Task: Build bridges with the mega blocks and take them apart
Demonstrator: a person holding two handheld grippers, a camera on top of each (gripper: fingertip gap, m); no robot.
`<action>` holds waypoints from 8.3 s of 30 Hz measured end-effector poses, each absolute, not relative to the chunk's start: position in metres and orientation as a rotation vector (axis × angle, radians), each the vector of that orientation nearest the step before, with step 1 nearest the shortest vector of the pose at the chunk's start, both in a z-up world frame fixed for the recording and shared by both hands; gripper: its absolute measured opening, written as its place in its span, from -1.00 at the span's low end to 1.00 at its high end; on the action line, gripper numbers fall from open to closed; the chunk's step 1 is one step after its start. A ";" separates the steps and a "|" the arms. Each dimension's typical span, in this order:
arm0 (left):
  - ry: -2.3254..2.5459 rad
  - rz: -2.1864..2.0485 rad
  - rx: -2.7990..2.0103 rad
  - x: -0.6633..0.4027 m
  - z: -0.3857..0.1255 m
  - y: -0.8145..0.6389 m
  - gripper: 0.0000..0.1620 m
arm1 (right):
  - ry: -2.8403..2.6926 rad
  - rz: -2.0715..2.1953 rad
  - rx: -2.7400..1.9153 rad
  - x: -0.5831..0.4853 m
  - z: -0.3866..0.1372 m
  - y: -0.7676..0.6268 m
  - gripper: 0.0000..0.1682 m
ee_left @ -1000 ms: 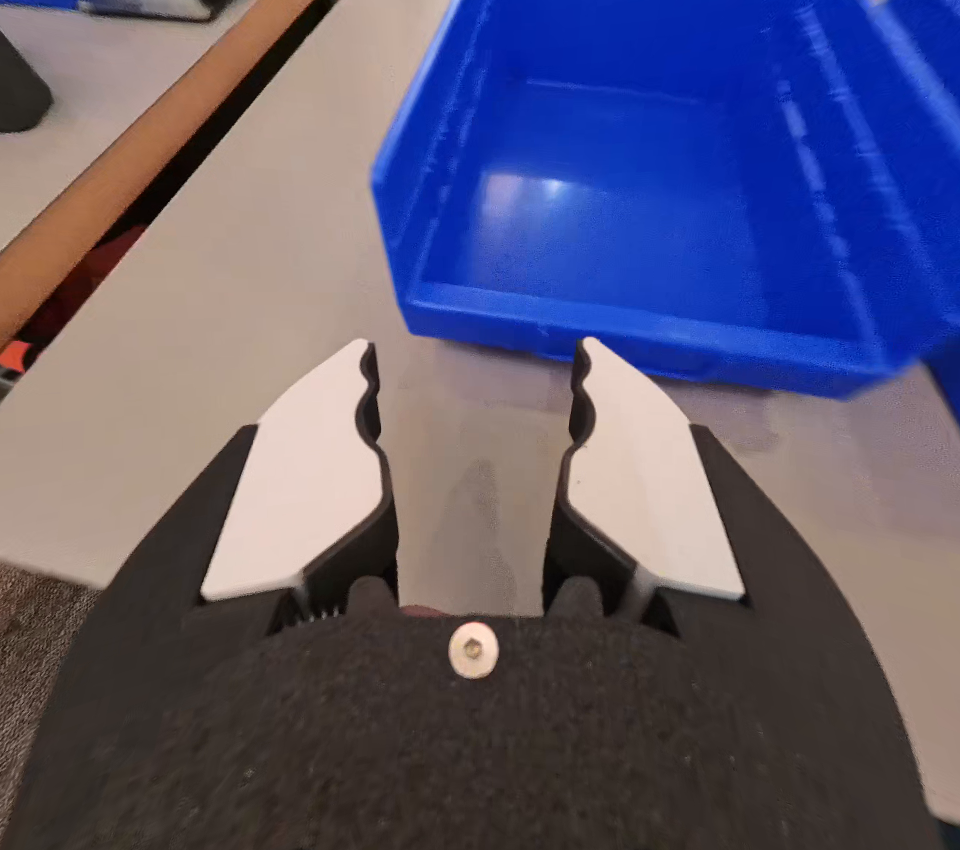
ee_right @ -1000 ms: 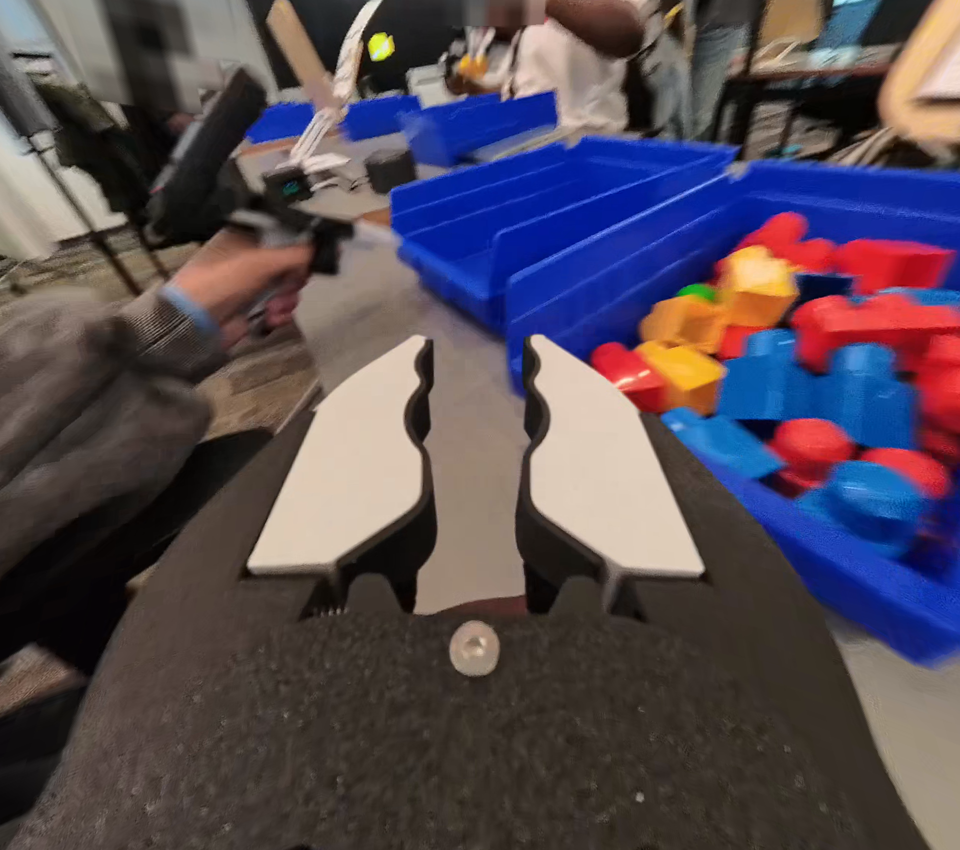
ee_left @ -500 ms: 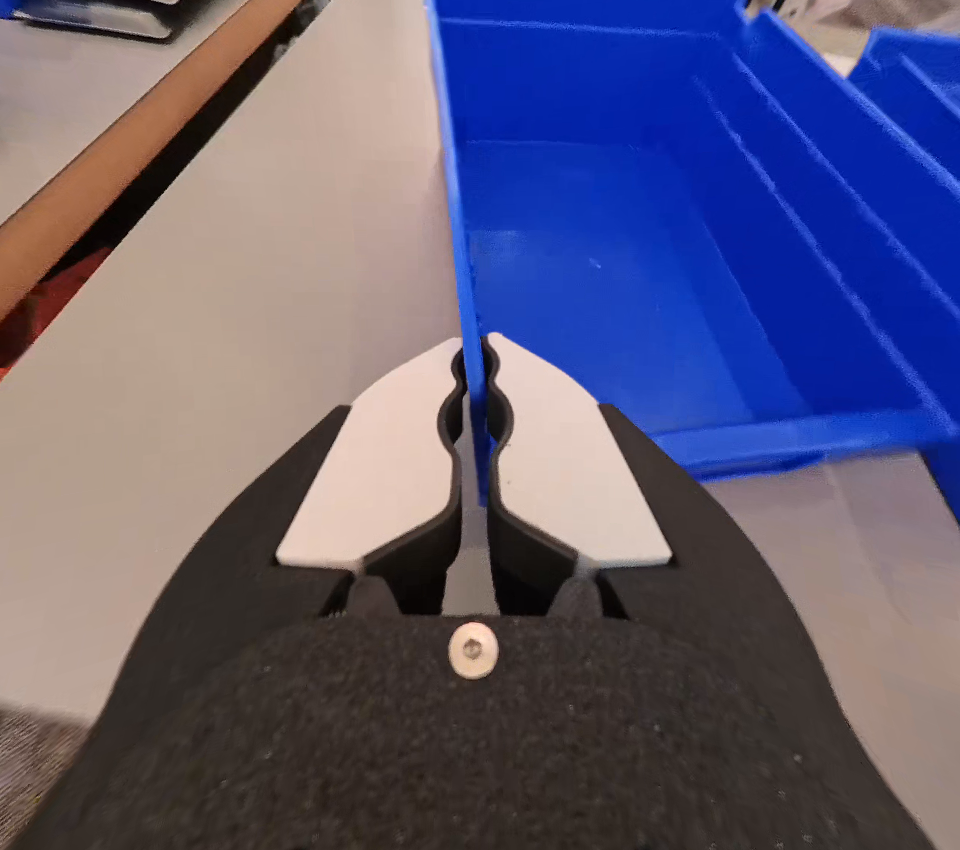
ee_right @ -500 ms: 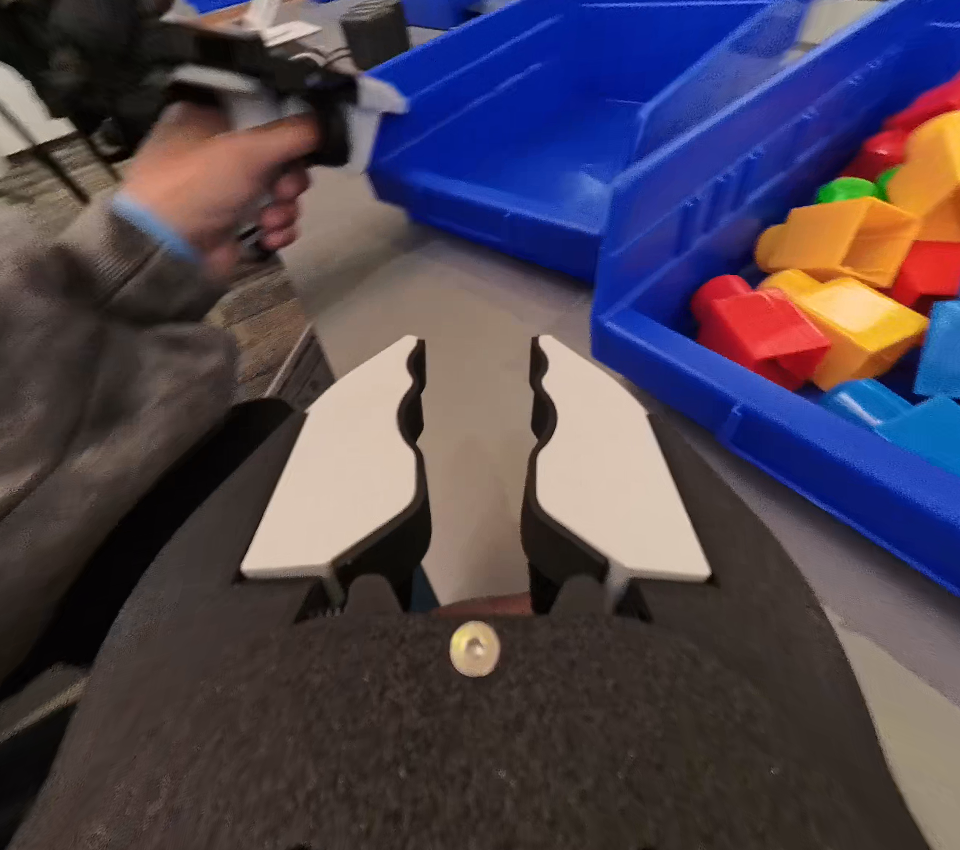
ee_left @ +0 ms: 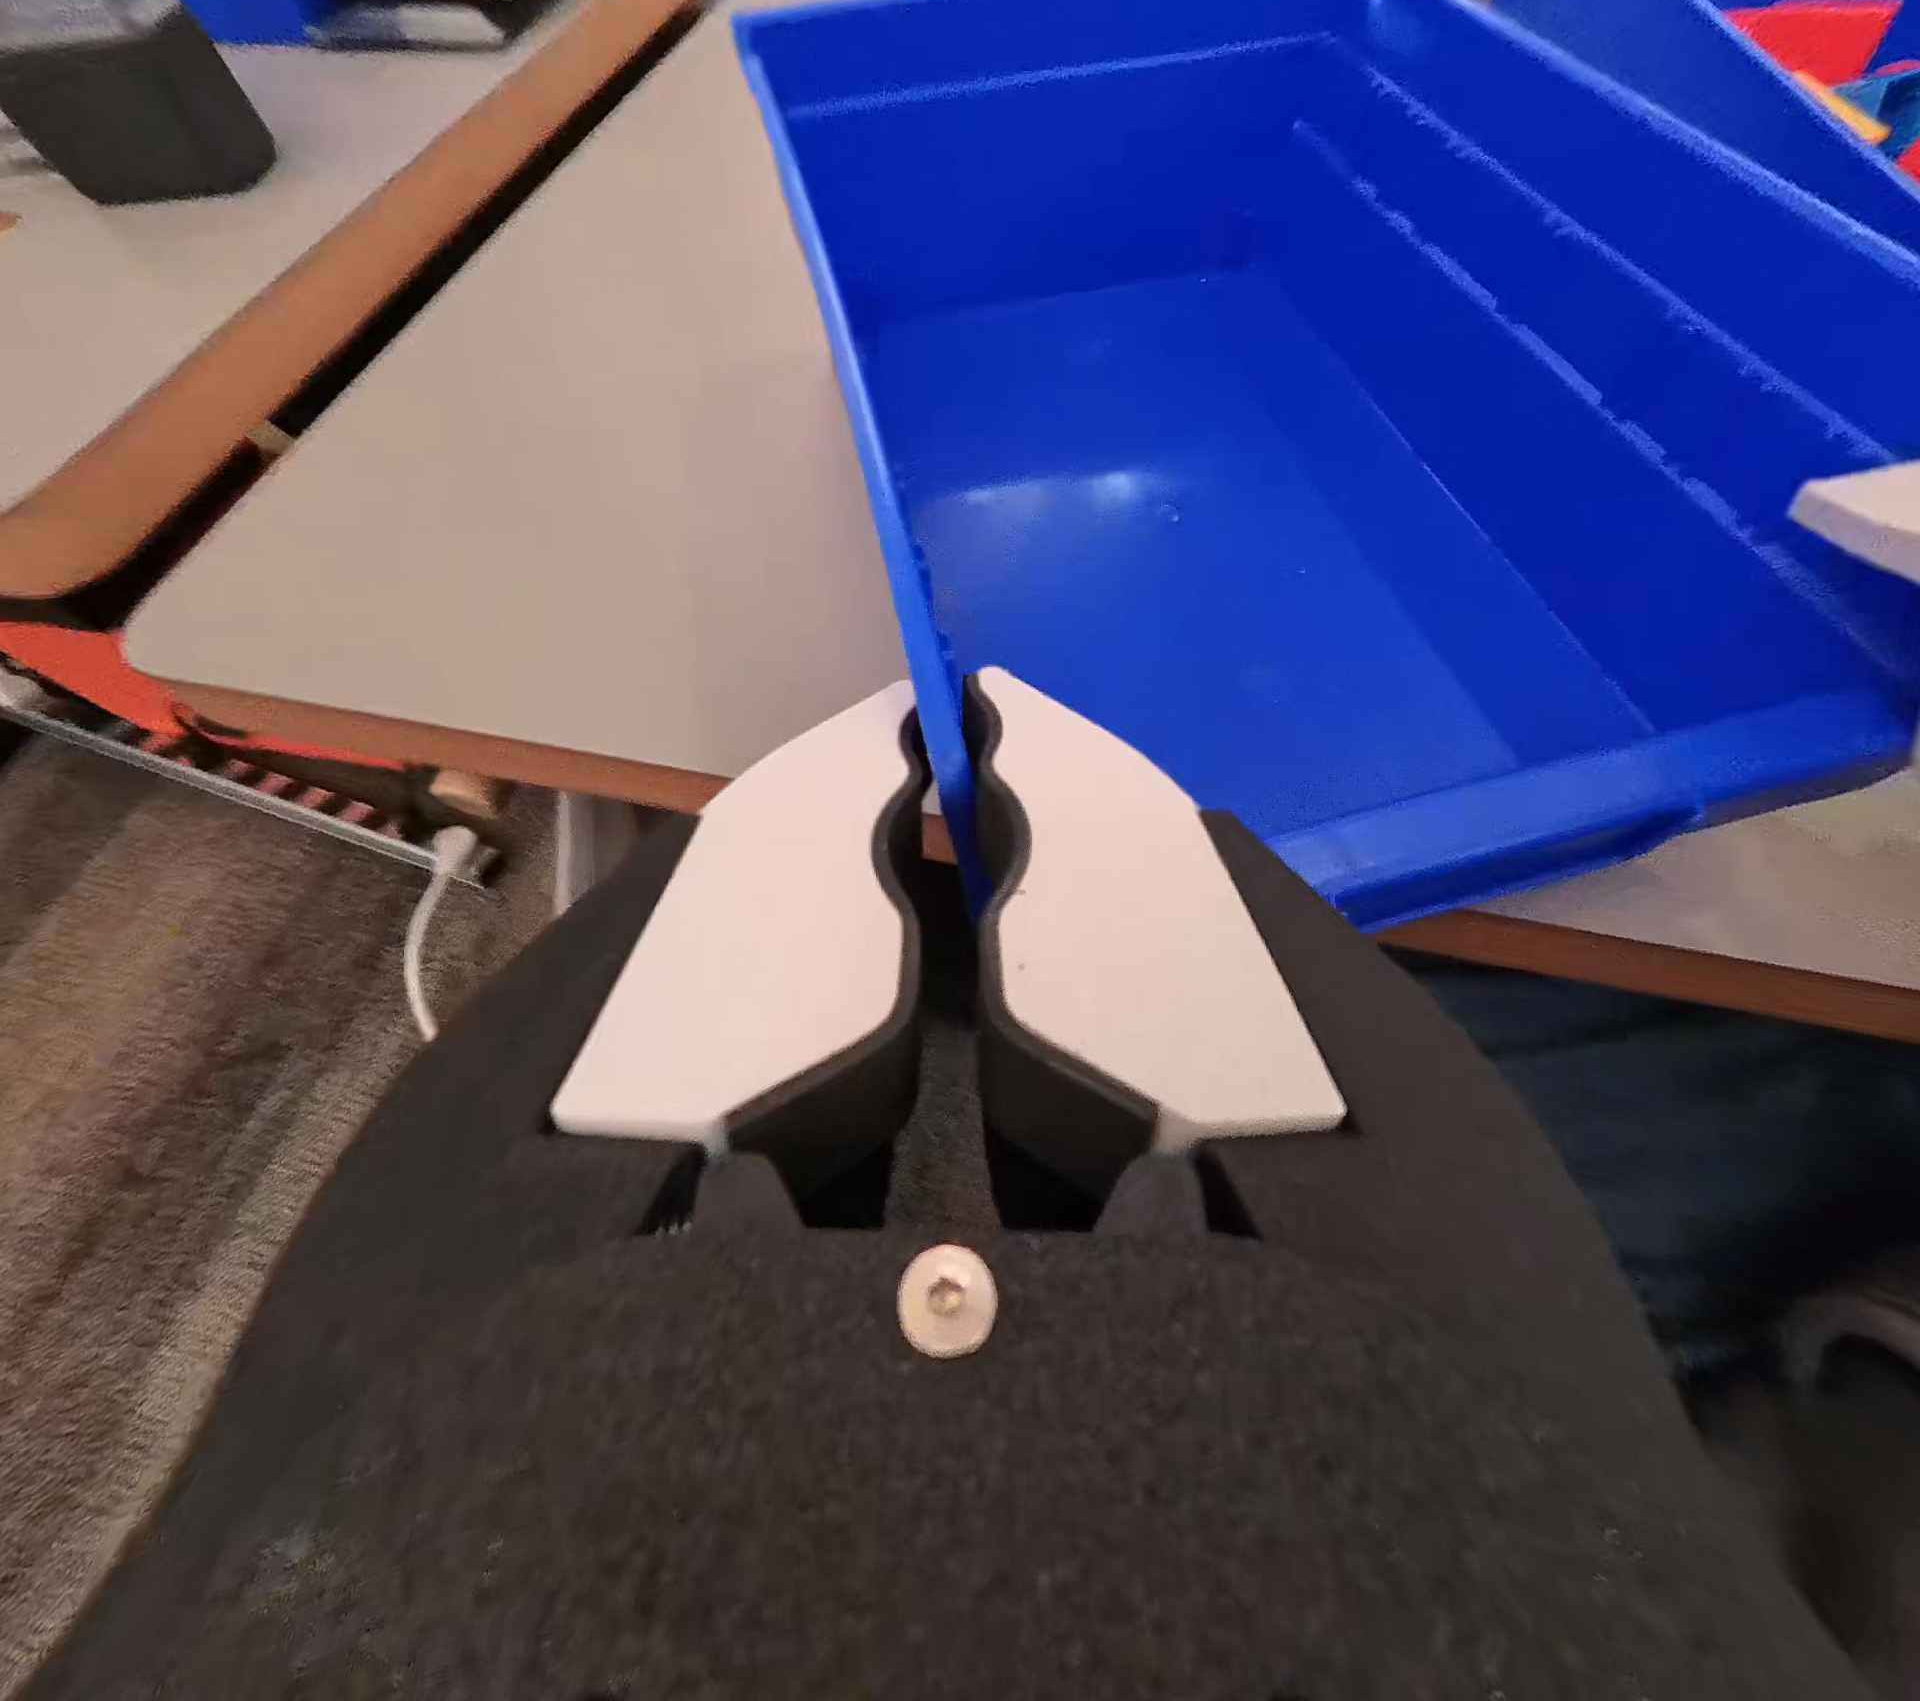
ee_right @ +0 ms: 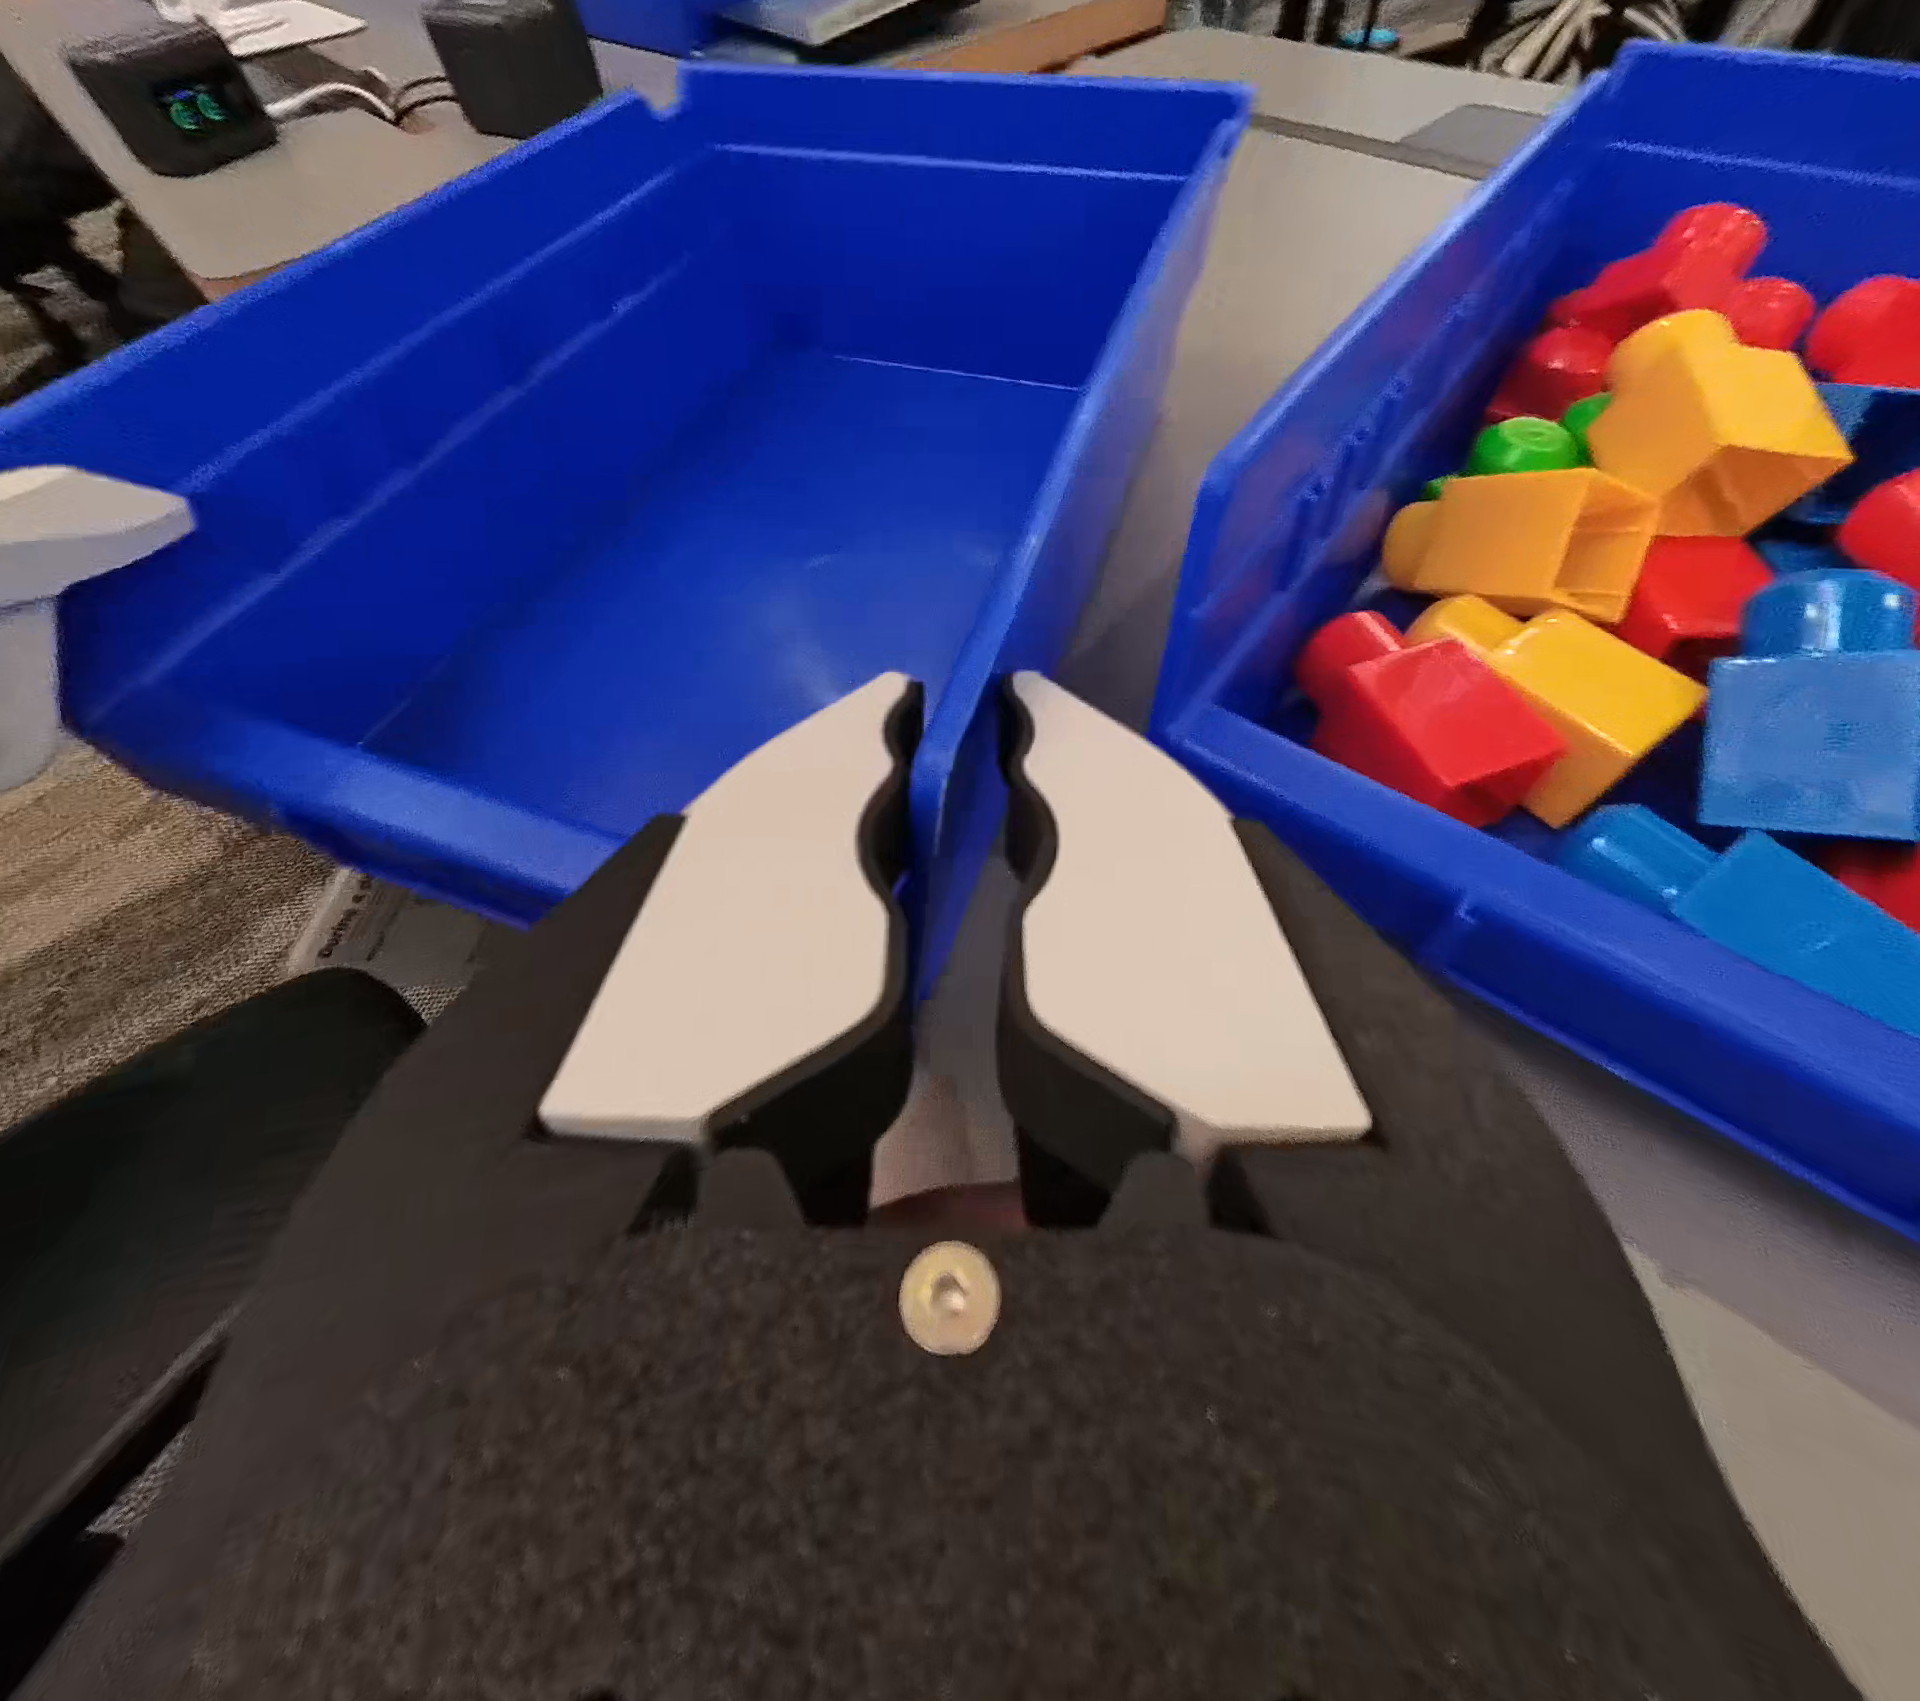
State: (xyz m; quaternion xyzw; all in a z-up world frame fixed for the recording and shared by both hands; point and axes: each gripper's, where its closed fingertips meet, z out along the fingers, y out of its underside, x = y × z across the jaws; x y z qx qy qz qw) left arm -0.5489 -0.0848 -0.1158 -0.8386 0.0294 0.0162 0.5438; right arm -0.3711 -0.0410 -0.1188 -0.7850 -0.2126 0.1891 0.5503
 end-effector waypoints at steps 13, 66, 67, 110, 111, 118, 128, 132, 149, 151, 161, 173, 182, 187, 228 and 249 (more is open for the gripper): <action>0.228 0.080 -1.614 -0.426 0.055 -0.035 -0.96 | -0.178 0.270 -1.534 -0.237 0.050 -0.012 -0.95; 0.708 -0.400 -1.828 -0.131 -0.050 -0.028 -0.22 | 0.052 -0.007 -1.621 0.131 -0.003 -0.084 -0.49; 0.638 -0.302 -1.876 -0.172 -0.056 -0.016 -0.19 | -0.028 0.136 -1.652 0.081 -0.010 -0.072 -0.48; 0.252 -0.169 -2.016 -0.550 -0.116 0.135 -0.96 | -0.014 0.193 -1.879 -0.373 -0.121 0.072 -0.91; 0.243 -0.190 -2.016 -0.551 -0.120 0.137 -0.95 | -0.015 0.190 -1.876 -0.373 -0.121 0.074 -0.91; 0.220 -0.240 -2.015 -0.552 -0.122 0.151 -0.95 | 0.000 0.222 -1.871 -0.376 -0.121 0.086 -0.89; 0.180 -0.293 -2.048 -0.552 -0.124 0.152 -0.67 | -0.231 0.362 -1.903 -0.378 -0.116 0.078 -0.79; 0.164 -0.179 -2.031 -0.559 -0.103 0.126 -0.38 | -0.522 0.650 -1.958 -0.362 -0.105 0.023 -0.59; 0.456 -0.477 -1.848 -0.333 -0.103 -0.013 -0.18 | -0.426 0.517 -1.744 -0.080 -0.104 -0.062 -0.23; 0.496 -0.441 -1.871 -0.332 -0.112 -0.017 -0.11 | -0.404 0.525 -1.721 -0.076 -0.099 -0.062 -0.25; 0.428 -0.461 -1.945 -0.351 -0.138 -0.015 -0.13 | -0.438 0.512 -1.747 -0.085 -0.104 -0.059 -0.41; 0.263 -0.365 -1.992 -0.394 -0.118 0.017 -0.22 | -0.429 0.621 -1.795 -0.096 -0.115 -0.064 -0.49; 0.118 -0.240 -2.268 -0.445 -0.104 0.116 -0.31 | -0.360 0.748 -1.782 -0.090 -0.111 -0.062 -0.50; 0.094 -0.273 -2.425 -0.438 -0.130 0.149 -0.32 | -0.317 0.822 -1.781 -0.083 -0.109 -0.060 -0.50; 1.811 -0.008 -2.355 -0.264 -0.102 0.064 -0.58 | -0.344 0.698 -1.783 -0.076 -0.108 -0.062 -0.56; 2.183 0.176 -2.344 -0.243 -0.173 0.046 -0.58 | -0.350 0.701 -1.806 -0.076 -0.112 -0.063 -0.57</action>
